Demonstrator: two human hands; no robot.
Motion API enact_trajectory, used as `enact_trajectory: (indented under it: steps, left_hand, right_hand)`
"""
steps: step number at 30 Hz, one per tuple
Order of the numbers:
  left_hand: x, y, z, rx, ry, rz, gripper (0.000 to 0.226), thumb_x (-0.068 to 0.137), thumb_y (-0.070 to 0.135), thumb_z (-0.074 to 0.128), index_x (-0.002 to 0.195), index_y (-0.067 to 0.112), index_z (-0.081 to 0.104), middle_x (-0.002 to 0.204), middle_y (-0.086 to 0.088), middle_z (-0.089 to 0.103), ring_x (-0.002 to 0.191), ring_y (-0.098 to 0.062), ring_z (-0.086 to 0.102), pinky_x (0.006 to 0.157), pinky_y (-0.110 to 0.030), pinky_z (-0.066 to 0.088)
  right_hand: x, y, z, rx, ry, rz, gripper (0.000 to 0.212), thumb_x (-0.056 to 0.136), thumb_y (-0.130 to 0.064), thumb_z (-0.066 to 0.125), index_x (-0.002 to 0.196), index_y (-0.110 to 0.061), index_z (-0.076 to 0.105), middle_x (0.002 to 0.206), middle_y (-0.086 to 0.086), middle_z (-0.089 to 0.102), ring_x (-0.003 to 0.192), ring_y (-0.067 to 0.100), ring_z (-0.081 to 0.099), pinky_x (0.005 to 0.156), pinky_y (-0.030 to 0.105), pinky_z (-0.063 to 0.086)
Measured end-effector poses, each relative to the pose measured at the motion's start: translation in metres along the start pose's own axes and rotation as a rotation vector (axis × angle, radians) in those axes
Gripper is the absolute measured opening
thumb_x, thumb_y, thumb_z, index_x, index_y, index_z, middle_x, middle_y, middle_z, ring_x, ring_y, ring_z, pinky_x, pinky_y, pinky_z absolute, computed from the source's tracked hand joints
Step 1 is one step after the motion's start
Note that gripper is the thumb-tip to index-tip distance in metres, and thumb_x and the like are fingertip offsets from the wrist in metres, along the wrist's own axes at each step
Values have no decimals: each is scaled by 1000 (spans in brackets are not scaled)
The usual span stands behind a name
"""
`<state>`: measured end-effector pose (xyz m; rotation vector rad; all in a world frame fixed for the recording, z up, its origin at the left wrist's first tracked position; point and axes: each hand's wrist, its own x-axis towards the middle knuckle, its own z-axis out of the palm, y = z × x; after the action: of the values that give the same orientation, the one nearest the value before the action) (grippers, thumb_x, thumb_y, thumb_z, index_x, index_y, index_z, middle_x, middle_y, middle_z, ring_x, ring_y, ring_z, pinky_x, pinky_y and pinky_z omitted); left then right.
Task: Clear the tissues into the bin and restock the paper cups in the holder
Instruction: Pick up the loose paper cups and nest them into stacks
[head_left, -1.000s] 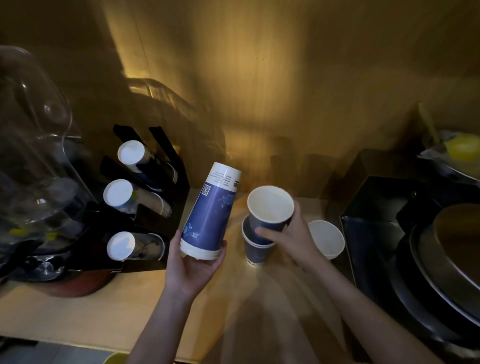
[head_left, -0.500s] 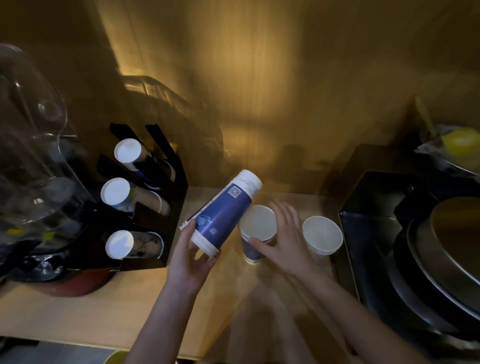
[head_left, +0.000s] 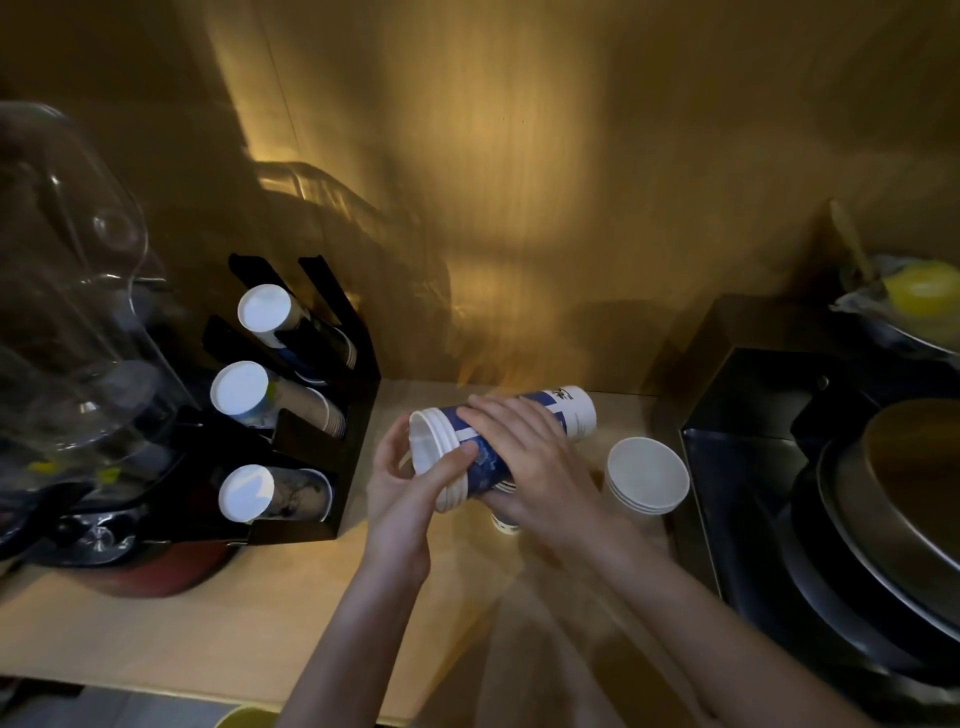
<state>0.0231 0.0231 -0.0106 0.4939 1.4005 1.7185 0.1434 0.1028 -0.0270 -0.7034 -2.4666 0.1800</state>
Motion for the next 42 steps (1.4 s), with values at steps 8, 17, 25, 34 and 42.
enact_trajectory:
  steps: [8, 17, 25, 34, 42]
  left_hand:
    - [0, 3, 4, -102, 22, -80, 71, 58, 11, 77, 120, 26, 46, 126, -1, 52, 109, -16, 54, 79, -34, 51]
    - [10, 1, -15, -372, -4, -471, 46, 74, 34, 65, 117, 18, 56, 108, -9, 60, 96, -26, 59, 68, -36, 49]
    - [19, -13, -55, -708, -147, -635, 75, 46, 42, 84, 116, 23, 63, 114, -8, 66, 101, -32, 61, 73, -43, 58]
    - [18, -31, -61, -834, 13, -711, 83, 28, 31, 92, 104, 12, 63, 113, -22, 59, 106, -40, 55, 64, -52, 58]
    - [13, -20, -48, -778, 108, -664, 40, 76, 42, 64, 93, 7, 56, 102, -23, 55, 108, -43, 52, 86, -54, 51]
  right_hand:
    - [3, 3, -4, -101, 26, -79, 70, 68, -23, 72, 131, -13, 44, 132, 6, 58, 124, 17, 40, 106, 30, 27]
    - [12, 18, -9, -261, 140, -134, 50, 79, -13, 55, 127, -13, 45, 129, 9, 61, 124, 20, 41, 108, 38, 27]
    - [23, 35, -41, 27, 363, 132, 80, 60, -20, 83, 129, -8, 44, 128, 13, 57, 121, 21, 48, 104, 31, 36]
    - [9, 16, -49, 504, 379, 509, 99, 50, -50, 79, 134, -40, 28, 128, -10, 51, 115, -4, 49, 96, 14, 42]
    - [-19, 28, -1, 503, 36, 649, 91, 56, -42, 83, 131, -34, 33, 128, -14, 49, 122, 13, 48, 98, 35, 46]
